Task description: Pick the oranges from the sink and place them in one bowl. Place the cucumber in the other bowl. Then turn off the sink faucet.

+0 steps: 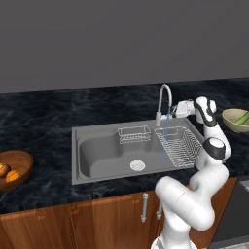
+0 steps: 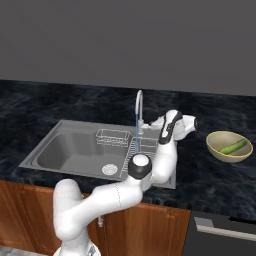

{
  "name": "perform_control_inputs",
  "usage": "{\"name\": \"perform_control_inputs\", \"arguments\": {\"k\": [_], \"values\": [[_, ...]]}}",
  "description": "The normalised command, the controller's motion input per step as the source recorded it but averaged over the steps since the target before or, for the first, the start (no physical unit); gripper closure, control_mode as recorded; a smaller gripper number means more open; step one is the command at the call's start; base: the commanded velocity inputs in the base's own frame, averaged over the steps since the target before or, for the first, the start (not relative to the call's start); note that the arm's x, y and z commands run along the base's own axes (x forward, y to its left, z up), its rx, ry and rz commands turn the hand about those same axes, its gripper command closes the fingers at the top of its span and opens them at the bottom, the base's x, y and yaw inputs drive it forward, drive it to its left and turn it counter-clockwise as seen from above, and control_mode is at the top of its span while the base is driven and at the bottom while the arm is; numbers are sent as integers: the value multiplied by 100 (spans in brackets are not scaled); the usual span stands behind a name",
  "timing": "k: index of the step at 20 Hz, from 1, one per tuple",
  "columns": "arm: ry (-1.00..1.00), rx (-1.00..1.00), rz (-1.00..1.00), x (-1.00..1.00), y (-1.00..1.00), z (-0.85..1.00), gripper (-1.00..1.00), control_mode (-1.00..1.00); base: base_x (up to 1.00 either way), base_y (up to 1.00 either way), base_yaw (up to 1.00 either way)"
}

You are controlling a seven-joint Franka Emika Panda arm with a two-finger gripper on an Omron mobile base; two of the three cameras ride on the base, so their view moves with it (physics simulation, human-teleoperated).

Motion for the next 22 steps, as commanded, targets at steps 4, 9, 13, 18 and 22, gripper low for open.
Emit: {"name": "perform_control_inputs", "arguments": {"k": [4, 9, 13, 18, 22], "values": [[0, 0, 9, -8, 46, 0, -100, -100, 0, 0, 0], [0, 0, 10, -12, 57, 0, -100, -100, 0, 0, 0], [0, 0, 11, -10, 64, 0, -100, -100, 0, 0, 0], [0, 0, 11, -6, 65, 0, -100, -100, 0, 0, 0], [0, -1, 11, -4, 65, 0, -100, -100, 0, 0, 0]]}}
